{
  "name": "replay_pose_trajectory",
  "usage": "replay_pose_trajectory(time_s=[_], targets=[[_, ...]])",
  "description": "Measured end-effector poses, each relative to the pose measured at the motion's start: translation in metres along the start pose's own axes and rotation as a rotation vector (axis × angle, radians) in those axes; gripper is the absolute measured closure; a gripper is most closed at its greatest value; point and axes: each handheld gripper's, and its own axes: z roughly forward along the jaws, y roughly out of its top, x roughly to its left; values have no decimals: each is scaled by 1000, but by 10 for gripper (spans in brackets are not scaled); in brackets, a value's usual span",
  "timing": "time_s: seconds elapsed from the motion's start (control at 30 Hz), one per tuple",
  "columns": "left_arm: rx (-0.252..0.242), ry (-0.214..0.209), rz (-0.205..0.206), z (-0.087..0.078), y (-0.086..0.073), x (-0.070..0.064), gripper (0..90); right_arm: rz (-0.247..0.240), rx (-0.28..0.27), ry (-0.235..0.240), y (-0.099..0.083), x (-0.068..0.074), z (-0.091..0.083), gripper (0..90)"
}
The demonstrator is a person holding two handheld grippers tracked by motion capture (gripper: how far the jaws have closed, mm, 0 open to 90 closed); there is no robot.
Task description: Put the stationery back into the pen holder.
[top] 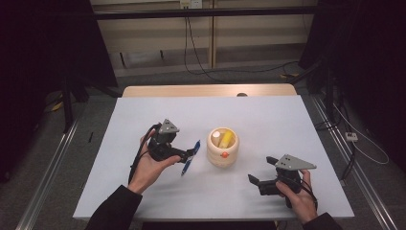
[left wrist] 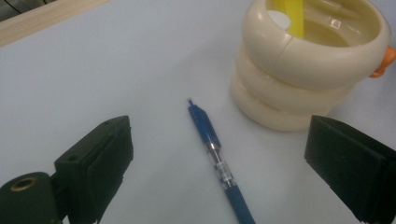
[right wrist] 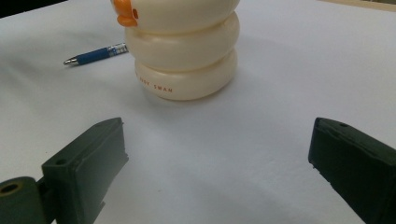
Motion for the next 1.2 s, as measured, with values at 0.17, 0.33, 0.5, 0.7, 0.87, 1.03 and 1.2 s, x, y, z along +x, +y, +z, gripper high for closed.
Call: replay_pose_trajectory(time_s=[0.17, 0.33, 0.5, 0.7, 0.87, 1.03, 1.2], targets=[[37, -11, 13, 7, -5, -2, 140, -2, 0, 1, 0, 1, 0, 36], [67, 4, -1, 15, -9, -2, 266, -2, 2, 1, 0, 0, 0, 36], [87, 9, -73, 26, -10, 12, 475, -4, 2, 2, 0, 0, 1, 36], [110, 43, -63, 43, -9, 14, 680, 1, 2, 0, 0, 0, 1, 36], [83, 62, -93, 54, -8, 20, 900, -3, 2, 0, 0, 0, 1, 36], [99, 54, -113, 66, -9, 25, 900, -2, 3, 1, 0, 0, 1, 36], [96, 57, -111, 68, -6, 22, 900, -1, 3, 1, 0, 0, 1, 36]])
